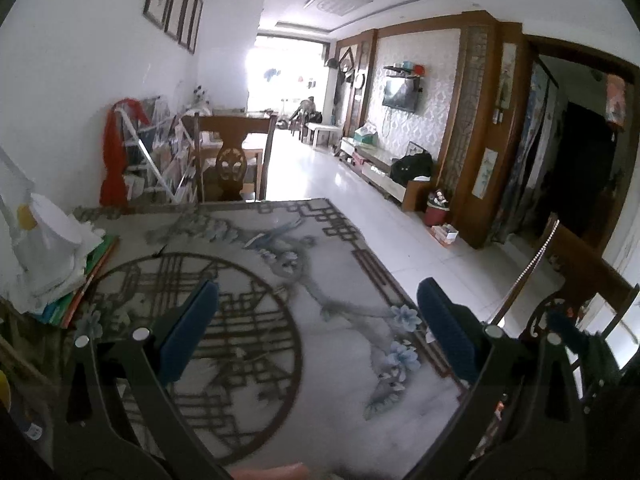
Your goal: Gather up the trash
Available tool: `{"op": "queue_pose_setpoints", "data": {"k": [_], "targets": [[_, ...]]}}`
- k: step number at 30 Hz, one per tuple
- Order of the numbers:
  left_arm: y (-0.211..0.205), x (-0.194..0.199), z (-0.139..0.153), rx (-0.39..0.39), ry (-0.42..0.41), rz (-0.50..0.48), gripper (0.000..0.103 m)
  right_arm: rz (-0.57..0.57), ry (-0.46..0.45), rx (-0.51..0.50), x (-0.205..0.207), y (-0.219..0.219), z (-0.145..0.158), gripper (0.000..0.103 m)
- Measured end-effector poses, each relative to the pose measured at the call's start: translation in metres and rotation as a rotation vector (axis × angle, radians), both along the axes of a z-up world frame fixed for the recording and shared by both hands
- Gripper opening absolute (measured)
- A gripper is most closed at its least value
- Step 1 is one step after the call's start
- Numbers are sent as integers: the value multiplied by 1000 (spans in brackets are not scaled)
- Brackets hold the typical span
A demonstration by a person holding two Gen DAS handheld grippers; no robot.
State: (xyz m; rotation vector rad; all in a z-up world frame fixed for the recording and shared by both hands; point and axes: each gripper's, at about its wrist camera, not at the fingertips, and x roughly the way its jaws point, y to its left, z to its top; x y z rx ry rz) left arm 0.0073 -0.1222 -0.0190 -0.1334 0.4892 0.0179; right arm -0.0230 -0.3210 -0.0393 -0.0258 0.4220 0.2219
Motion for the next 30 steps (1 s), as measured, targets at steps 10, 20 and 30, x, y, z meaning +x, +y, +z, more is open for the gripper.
{"op": "queue_pose_setpoints", "data": {"k": [10, 20, 30], "targets": [[43, -3, -12, 2, 61, 0, 98, -71, 87, 15, 1, 26, -16, 96], [54, -3, -12, -7, 60, -22, 98, -75, 99, -16, 0, 41, -21, 96], [57, 2, -14, -36, 81, -35, 98, -75, 109, -25, 2, 42, -22, 96]]}}
